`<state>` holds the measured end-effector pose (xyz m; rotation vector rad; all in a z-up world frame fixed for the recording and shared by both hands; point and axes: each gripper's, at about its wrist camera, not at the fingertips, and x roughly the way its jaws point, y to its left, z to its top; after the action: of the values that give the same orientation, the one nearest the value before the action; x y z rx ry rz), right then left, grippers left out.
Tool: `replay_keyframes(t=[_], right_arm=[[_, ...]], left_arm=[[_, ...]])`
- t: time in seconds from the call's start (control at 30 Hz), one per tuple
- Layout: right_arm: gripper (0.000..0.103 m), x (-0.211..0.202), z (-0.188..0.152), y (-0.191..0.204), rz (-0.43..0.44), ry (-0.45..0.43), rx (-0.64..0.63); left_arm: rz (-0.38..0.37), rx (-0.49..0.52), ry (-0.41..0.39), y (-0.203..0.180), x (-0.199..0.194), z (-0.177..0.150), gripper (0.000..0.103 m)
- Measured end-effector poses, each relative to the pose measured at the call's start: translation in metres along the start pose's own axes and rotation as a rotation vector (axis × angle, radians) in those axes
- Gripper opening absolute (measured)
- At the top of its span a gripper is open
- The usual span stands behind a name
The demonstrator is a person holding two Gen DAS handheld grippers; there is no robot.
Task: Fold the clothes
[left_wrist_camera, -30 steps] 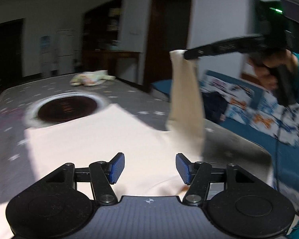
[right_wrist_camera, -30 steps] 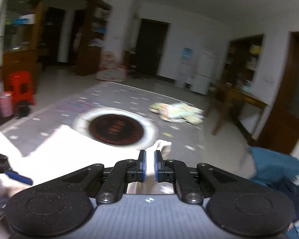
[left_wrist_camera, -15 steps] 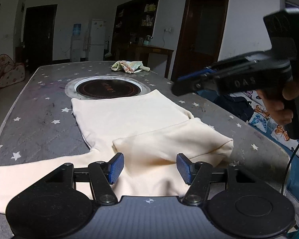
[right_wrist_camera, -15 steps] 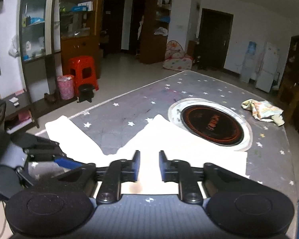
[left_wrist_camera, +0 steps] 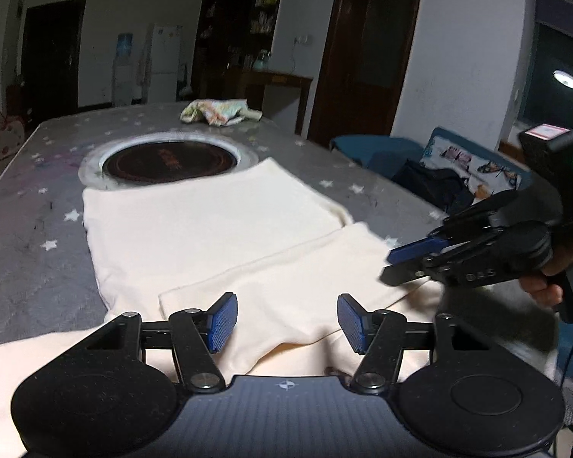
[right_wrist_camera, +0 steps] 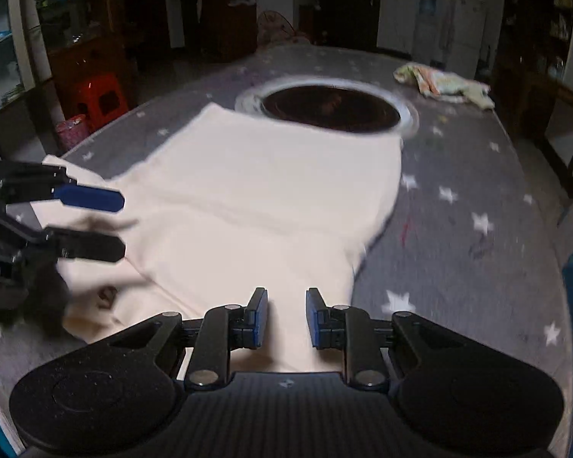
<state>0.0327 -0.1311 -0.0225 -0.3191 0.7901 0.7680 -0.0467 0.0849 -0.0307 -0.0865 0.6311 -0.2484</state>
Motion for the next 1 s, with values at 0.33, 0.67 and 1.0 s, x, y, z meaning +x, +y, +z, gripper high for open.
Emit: replay_keyframes(t=[0.33, 0.67, 1.0], right_arm=[[0.023, 0.0, 0.022, -0.007, 0.008, -0.071, -0.001], [0.04, 0.024, 0.026, 0.003, 0.0, -0.054, -0.026], [0.053, 0.018, 0.025, 0.041, 0.078, -0.078, -0.076]], left_arm=[[0.026, -0.064, 0.028, 0.014, 0.004, 0.002, 0.062], [0.043, -0.095, 0.034, 0.017, 0.002, 0.001, 0.064], [0.139, -0.116, -0.016, 0.021, -0.029, 0.001, 0.076]])
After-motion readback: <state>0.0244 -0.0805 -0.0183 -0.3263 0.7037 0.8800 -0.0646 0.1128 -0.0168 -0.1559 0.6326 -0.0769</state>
